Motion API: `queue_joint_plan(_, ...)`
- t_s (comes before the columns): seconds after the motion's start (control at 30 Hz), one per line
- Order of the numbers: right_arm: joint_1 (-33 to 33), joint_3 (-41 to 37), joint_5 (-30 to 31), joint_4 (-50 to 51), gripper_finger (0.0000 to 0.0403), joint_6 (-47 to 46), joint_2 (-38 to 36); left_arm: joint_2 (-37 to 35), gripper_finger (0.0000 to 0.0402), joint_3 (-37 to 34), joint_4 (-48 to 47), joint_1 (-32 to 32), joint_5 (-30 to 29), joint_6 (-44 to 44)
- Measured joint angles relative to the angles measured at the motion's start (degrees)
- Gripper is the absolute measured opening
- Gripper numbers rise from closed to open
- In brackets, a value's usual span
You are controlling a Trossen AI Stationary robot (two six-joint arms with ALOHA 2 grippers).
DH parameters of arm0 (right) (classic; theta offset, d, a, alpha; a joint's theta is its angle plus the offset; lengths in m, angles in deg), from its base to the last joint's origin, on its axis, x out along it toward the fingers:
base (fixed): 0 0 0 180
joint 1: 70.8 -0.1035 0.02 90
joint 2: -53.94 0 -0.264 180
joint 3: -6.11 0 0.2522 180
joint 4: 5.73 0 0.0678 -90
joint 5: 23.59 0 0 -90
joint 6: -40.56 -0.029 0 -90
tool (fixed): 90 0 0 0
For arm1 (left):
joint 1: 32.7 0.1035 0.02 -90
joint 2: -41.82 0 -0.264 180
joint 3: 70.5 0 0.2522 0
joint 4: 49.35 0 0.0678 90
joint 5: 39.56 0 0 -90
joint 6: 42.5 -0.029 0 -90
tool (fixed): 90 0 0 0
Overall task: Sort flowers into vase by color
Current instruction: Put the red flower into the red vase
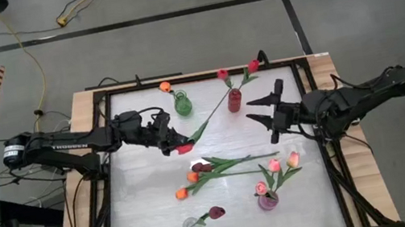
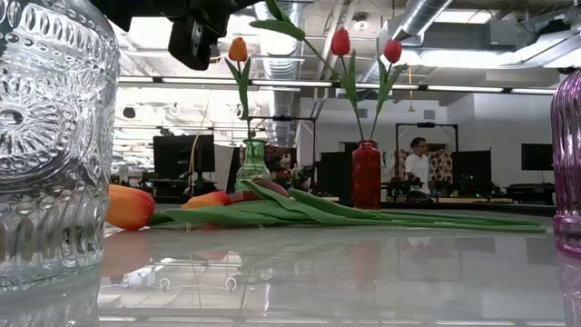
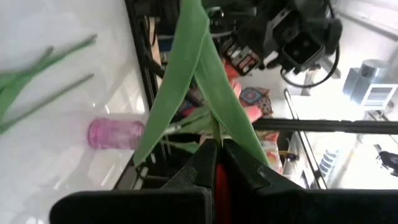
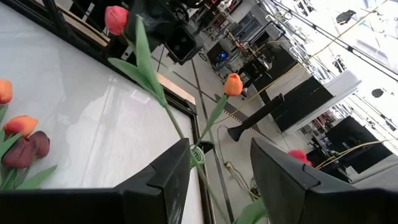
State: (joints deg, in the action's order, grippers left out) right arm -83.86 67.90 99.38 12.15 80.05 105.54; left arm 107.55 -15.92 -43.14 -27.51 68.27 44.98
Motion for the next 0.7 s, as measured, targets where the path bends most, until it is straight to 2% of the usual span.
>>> queue_joint_plan(0.2, 0.0, 0.0, 0.0, -0.1, 0.0195, 0.0, 0.2, 0.0, 0.0003, 0.0, 0.1, -0.6, 0.2, 0.1)
queue_joint_plan(0.5, 0.0, 0.0, -0.1, -0.1, 0.0195, 0.2, 0.2, 0.0, 0.0003, 0.0, 0.6, -0.6, -2.5, 1.4)
queue_joint_plan(0.7, 0.0, 0.0, -3.0, -0.1, 0.0195, 0.2, 0.2, 2.2, 0.0003, 0.9, 0.7, -1.8, -3.2, 3.7)
